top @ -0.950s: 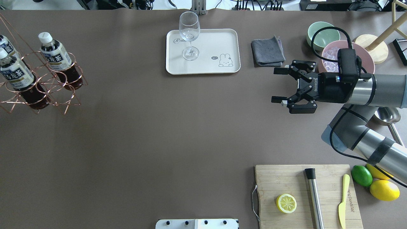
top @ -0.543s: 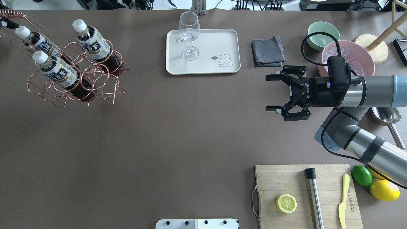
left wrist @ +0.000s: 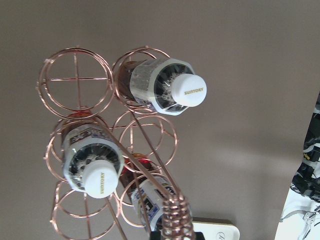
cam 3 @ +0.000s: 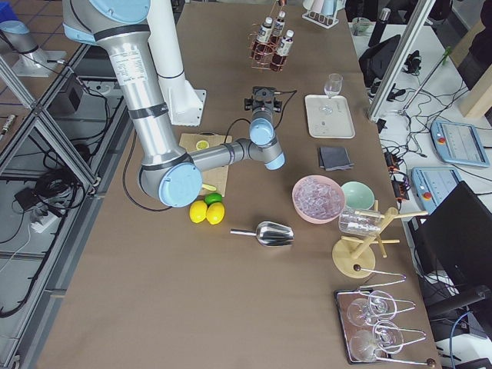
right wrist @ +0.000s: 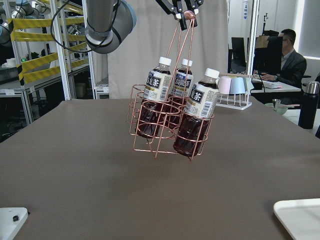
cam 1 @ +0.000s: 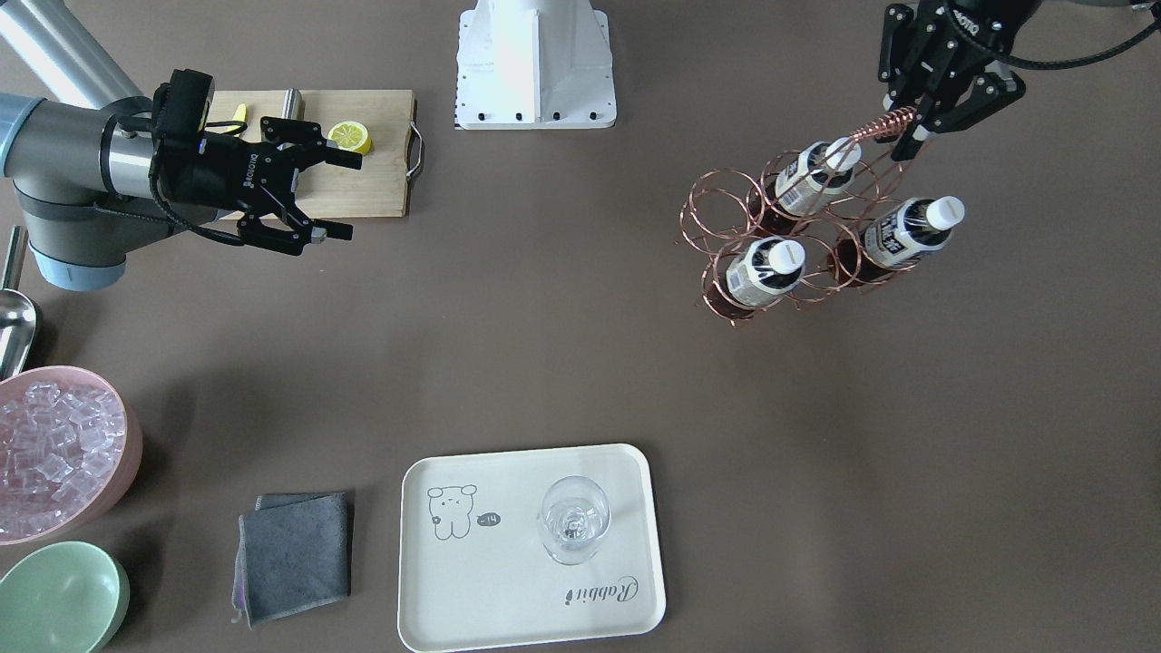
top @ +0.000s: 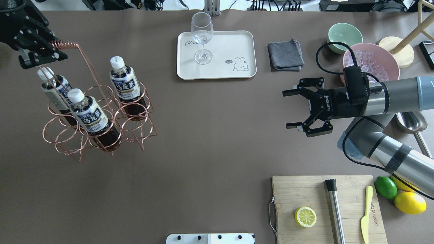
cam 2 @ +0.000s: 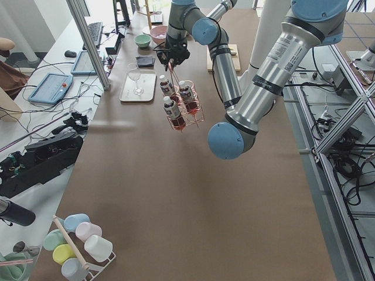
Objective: Take tea from basket to plate
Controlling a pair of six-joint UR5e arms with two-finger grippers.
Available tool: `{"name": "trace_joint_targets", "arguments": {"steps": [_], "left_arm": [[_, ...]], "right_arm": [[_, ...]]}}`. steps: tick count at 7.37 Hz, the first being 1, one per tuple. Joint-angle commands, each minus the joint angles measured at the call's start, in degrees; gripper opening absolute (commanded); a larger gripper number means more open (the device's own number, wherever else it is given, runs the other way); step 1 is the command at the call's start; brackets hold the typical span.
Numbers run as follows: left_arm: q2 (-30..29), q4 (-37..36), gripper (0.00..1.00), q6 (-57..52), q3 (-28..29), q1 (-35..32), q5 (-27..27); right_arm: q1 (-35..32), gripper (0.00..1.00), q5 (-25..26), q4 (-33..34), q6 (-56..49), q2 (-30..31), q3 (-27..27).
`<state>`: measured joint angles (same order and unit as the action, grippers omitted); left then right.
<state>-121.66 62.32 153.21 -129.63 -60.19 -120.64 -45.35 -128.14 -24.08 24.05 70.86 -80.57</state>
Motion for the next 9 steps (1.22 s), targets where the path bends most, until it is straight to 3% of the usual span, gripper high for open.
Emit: {"name": "trace_joint_targets", "arguments": {"steps": [1,2,5,9], "left_arm": [[-9.7,-5.9,0.00,7.2,0.8,10.6,4.5],[-12.4,-5.8,0.00,9.8,2.4,15.1,8.5],[-20.4,-4.1,0.00,10.9,12.3,21.4,11.8],[-23.4,-2.5,0.00,11.9,15.6,25.0,12.7]], "right_arm": [[-0.4,1.00,-1.6,0.5,-0.1,-0.1,0.2],[-0.3,0.99,-1.7,0.5,0.6,0.3,0.2],[-0.3,0.99,-2.0,0.4,0.6,0.8,0.2],[-0.3,0.99,-2.0,0.3,0.9,0.8,0.2]]}}
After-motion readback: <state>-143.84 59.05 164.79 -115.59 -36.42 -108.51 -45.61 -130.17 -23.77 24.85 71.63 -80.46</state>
